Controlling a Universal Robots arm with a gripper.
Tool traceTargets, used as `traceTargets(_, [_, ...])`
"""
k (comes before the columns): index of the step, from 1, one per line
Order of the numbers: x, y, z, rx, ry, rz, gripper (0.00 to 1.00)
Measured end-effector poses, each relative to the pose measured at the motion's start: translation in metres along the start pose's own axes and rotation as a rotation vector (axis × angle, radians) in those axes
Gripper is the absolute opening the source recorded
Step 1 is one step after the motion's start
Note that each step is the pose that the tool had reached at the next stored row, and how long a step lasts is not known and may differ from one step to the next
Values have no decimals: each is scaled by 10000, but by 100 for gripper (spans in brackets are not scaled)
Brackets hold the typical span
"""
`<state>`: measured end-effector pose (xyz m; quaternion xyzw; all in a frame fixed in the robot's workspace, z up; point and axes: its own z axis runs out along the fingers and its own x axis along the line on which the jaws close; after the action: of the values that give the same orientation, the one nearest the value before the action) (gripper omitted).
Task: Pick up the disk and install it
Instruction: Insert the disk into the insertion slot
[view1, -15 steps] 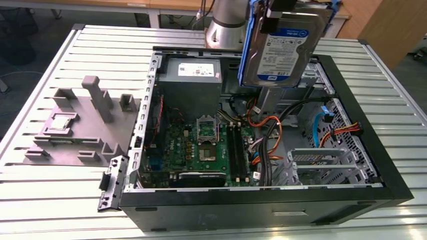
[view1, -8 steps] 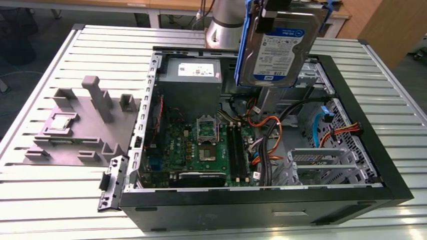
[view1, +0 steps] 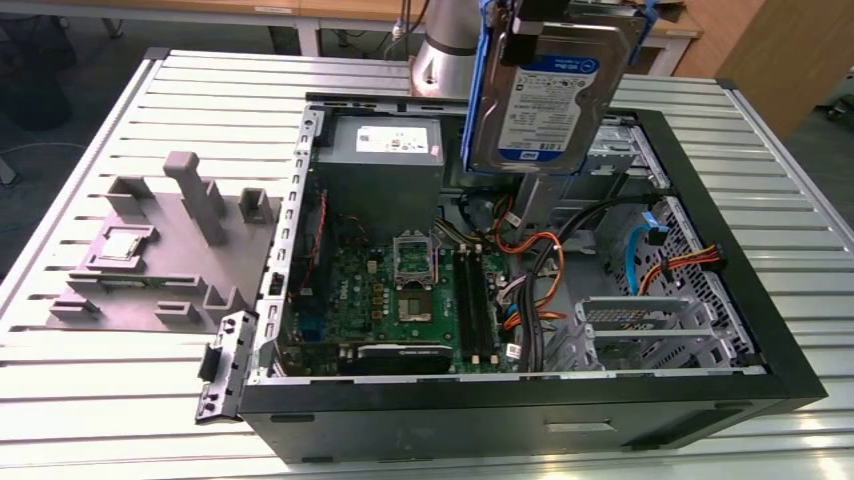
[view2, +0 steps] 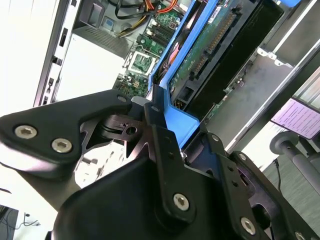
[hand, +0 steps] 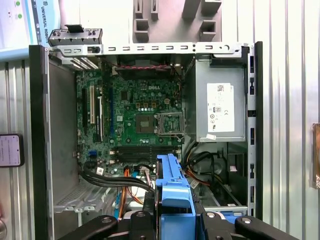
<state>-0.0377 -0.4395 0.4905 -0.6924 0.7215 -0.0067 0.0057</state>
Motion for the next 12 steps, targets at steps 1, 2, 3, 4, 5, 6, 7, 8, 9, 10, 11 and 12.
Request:
traceTargets(1, [0,9,0,0,0,0,36])
traceTargets(2, [1,18,0,0,-1,0,36])
traceTargets(3, [1,27,0,0,-1,0,36])
traceTargets(4, [2,37,-1,0,0,0,36])
traceTargets(5, [2,46,-1,0,-1,0,36])
traceTargets(6, [2,56,-1,0,-1,0,36])
traceTargets(7, [3,65,-1,0,0,0,36])
traceTargets(8, [3,74,-1,0,-1,0,36])
traceTargets(9, [3,83,-1,0,0,0,36])
traceTargets(10, [4,92,-2,0,0,0,36])
traceTargets(11, [4,101,-2,0,0,0,36])
traceTargets(12, [5,111,-2,0,0,0,36])
